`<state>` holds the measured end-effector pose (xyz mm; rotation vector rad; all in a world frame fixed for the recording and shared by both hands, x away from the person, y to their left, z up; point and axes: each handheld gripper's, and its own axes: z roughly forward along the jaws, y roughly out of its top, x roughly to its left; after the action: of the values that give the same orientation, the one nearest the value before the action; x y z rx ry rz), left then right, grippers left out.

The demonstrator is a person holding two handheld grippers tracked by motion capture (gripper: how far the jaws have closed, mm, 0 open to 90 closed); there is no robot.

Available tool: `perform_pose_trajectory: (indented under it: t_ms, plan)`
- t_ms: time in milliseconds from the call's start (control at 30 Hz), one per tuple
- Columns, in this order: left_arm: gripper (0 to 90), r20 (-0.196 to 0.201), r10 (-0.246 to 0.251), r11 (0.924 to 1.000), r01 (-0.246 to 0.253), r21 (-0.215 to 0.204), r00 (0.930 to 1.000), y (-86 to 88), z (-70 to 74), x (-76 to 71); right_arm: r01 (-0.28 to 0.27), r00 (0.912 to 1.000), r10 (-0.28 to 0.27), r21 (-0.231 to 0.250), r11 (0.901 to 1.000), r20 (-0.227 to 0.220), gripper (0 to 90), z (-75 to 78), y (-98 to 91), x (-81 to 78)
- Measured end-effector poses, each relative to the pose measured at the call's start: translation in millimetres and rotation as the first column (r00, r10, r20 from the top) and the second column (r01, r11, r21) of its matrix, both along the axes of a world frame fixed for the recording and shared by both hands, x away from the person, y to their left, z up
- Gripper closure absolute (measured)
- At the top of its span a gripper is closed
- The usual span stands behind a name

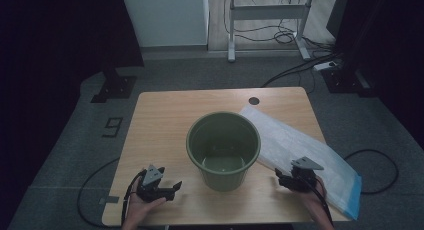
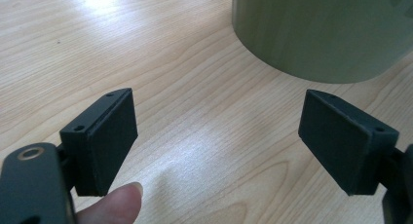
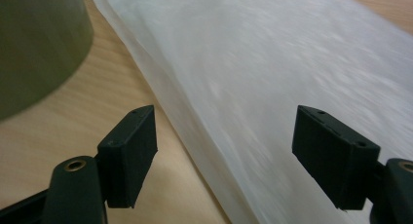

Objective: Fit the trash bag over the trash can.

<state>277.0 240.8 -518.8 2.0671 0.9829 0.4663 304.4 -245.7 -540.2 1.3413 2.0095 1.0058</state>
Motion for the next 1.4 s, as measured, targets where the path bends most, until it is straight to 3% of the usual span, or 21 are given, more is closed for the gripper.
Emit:
perform_pose_trajectory:
  t_ms: [167, 267, 433, 567, 633, 900, 933, 1133, 1400]
  plan:
    - [13.7, 0.002, 0.013, 0.9999, -0.013, -0.007, 0.9999, 5.3, 0.3, -1.8, -0.029, 0.9991, 0.028, -0.042, 0.9987, -0.032, 22.1, -9.6, 25.3, 25.2]
    - [13.8, 0.003, 0.017, 0.9997, -0.017, -0.014, 0.9998, 8.0, 0.6, -2.5, -0.029, 0.9989, 0.026, -0.067, 0.9973, -0.039, 21.9, -13.5, 31.8, 30.3]
    - [13.7, 0.001, 0.019, 0.9997, -0.019, -0.017, 0.9998, 8.4, 0.6, -2.3, -0.032, 0.9984, 0.028, -0.063, 0.9975, -0.049, 23.4, -13.8, 34.9, 35.1]
    - [13.8, -0.003, 0.017, 0.9998, -0.017, -0.011, 0.9998, 7.1, -0.7, -1.9, -0.007, 0.9979, 0.006, -0.025, 0.9997, -0.065, 34.4, -13.8, 32.2, 37.4]
    - [13.8, -0.003, 0.015, 0.9998, -0.015, -0.009, 0.9999, 6.7, -0.8, -2.1, -0.009, 0.9979, 0.008, -0.008, 0.9999, -0.065, 46.9, -13.5, 29.6, 38.2]
    - [13.8, 0.002, 0.017, 0.9998, -0.017, -0.014, 0.9999, 7.3, 0.5, -3.3, 0.006, 0.9982, -0.007, -0.025, 0.9997, -0.059, 82.1, -11.6, 18.8, 36.2]
    - [13.8, 0.002, 0.017, 0.9998, -0.017, -0.014, 0.9999, 7.6, 0.6, -3.3, 0.006, 0.9982, -0.007, -0.025, 0.9997, -0.059, 82.1, -11.6, 18.8, 36.2]
    - [14.0, 0.011, 0.024, 0.9996, -0.024, -0.015, 0.9996, 8.3, 2.1, -3.9, -0.009, 0.9971, 0.011, 0.029, 0.9995, -0.076, 88.1, -11.4, 8.1, 37.5]
    - [14.1, 0.020, 0.033, 0.9994, -0.033, -0.008, 0.9993, 5.0, 3.9, -6.2, 0.009, 0.9999, -0.007, 0.132, 0.9912, -0.015, 88.5, 4.7, -5.7, 31.9]
